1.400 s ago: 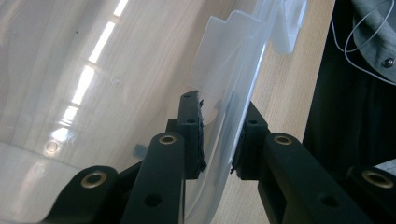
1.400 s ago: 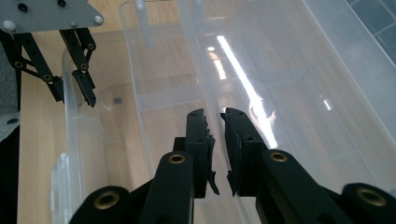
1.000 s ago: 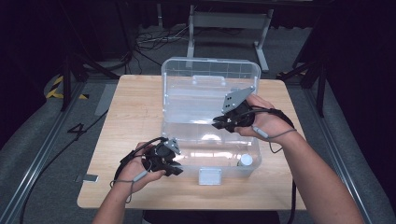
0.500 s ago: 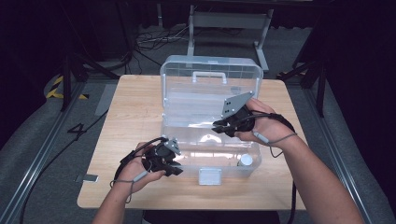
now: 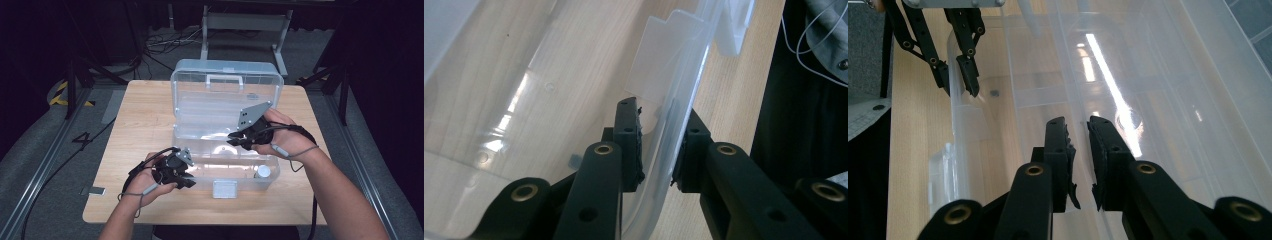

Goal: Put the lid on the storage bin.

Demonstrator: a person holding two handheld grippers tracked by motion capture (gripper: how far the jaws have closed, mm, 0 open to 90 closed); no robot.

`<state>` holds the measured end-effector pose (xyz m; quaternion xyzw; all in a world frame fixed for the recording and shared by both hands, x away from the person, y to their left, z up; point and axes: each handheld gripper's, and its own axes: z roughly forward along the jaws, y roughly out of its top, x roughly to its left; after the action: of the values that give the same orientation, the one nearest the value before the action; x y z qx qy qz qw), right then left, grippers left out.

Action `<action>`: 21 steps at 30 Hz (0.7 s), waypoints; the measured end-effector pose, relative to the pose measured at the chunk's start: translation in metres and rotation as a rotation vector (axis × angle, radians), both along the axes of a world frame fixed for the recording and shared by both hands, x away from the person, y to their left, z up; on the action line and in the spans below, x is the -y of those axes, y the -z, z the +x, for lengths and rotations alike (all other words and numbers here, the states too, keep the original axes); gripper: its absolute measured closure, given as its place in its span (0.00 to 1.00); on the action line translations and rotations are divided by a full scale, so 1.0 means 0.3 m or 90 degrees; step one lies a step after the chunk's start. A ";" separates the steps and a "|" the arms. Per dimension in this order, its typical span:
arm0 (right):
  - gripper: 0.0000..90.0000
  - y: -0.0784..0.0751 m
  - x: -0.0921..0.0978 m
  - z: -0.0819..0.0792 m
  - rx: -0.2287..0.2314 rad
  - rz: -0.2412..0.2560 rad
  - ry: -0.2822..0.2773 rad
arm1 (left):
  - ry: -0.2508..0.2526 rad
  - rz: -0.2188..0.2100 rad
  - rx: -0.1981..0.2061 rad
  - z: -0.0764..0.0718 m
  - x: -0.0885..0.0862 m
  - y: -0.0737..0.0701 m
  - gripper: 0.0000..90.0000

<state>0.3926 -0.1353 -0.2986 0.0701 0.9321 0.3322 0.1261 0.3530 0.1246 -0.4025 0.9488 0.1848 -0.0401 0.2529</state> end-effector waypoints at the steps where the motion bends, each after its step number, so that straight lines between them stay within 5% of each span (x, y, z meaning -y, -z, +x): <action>1: 0.88 0.000 0.000 -0.001 0.001 -0.001 -0.001 | 0.000 0.000 0.002 -0.001 0.000 0.000 0.85; 21: 0.86 0.014 -0.001 -0.033 0.005 -0.008 -0.009 | 0.006 0.006 0.016 -0.005 0.001 0.001 0.85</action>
<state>0.3828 -0.1351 -0.3028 0.0616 0.9340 0.3277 0.1280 0.3516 0.1242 -0.4028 0.9512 0.1774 -0.0283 0.2508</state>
